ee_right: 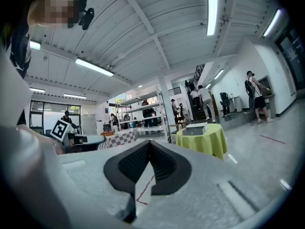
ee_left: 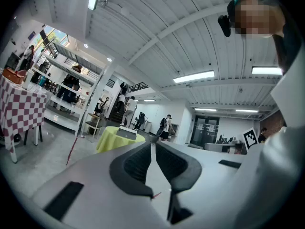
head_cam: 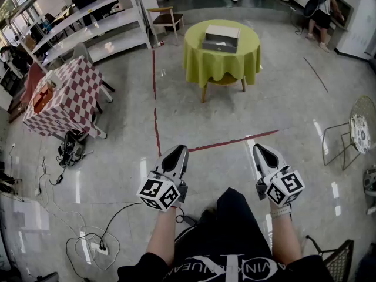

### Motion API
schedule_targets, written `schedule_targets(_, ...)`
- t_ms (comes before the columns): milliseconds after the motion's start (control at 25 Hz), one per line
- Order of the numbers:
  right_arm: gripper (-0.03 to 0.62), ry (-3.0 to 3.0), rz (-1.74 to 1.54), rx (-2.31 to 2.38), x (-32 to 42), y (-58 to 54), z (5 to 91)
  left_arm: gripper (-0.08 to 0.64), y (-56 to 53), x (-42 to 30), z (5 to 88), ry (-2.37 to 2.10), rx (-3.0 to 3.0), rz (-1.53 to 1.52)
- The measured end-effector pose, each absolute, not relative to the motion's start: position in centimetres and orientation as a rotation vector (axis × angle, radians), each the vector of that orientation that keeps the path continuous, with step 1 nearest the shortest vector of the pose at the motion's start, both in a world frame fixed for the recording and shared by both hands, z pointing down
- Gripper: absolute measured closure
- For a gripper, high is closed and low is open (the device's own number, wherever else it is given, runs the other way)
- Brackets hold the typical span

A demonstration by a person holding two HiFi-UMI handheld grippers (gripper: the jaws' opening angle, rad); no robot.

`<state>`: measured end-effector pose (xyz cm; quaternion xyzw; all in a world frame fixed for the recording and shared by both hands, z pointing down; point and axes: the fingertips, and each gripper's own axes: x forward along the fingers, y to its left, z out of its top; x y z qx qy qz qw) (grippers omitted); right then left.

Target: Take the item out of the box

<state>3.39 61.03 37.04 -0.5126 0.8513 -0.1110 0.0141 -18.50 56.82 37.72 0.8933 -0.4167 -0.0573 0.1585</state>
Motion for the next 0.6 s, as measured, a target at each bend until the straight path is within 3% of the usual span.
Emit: schedule_targets(600, 0.586, 2.728, -0.333, -1.568, 3.3, 54.2, 38.7, 0.526, 51.0, -17.4, 38.8, -1.173, 2.527, -0.097)
